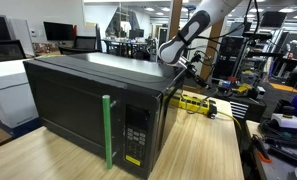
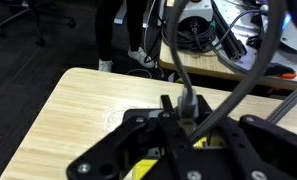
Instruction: Unplug the grey cable from the extension cable
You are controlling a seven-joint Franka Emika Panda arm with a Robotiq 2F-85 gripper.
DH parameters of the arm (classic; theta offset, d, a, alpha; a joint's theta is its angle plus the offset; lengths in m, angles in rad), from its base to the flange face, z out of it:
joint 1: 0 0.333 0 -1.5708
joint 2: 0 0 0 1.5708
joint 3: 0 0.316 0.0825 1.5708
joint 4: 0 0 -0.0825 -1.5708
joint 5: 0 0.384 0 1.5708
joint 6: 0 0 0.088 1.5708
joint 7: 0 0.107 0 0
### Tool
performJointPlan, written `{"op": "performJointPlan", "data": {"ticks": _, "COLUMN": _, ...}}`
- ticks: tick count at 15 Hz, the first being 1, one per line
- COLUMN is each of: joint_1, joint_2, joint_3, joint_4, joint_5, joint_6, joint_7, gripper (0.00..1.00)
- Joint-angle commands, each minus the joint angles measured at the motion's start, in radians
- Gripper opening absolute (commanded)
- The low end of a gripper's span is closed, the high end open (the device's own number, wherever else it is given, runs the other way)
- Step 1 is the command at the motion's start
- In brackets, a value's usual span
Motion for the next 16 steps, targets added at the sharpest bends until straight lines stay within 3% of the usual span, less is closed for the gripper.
{"op": "performJointPlan", "data": {"ticks": 1, "joint_1": 0.001, "joint_2": -0.025, "joint_3": 0.010, "joint_4": -0.017, "joint_5": -0.002, "joint_6": 0.011, "joint_7": 0.017, "gripper": 0.08}}
{"op": "performJointPlan", "data": {"ticks": 7, "joint_1": 0.018, "joint_2": -0.044, "joint_3": 0.015, "joint_4": -0.024, "joint_5": -0.007, "joint_6": 0.041, "joint_7": 0.044, "gripper": 0.08}}
{"op": "performJointPlan", "data": {"ticks": 11, "joint_1": 0.037, "joint_2": -0.077, "joint_3": 0.020, "joint_4": -0.057, "joint_5": -0.015, "joint_6": 0.180, "joint_7": 0.095, "gripper": 0.08}}
{"op": "performJointPlan", "data": {"ticks": 16, "joint_1": 0.060, "joint_2": -0.075, "joint_3": 0.023, "joint_4": -0.055, "joint_5": -0.001, "joint_6": 0.254, "joint_7": 0.121, "gripper": 0.08}}
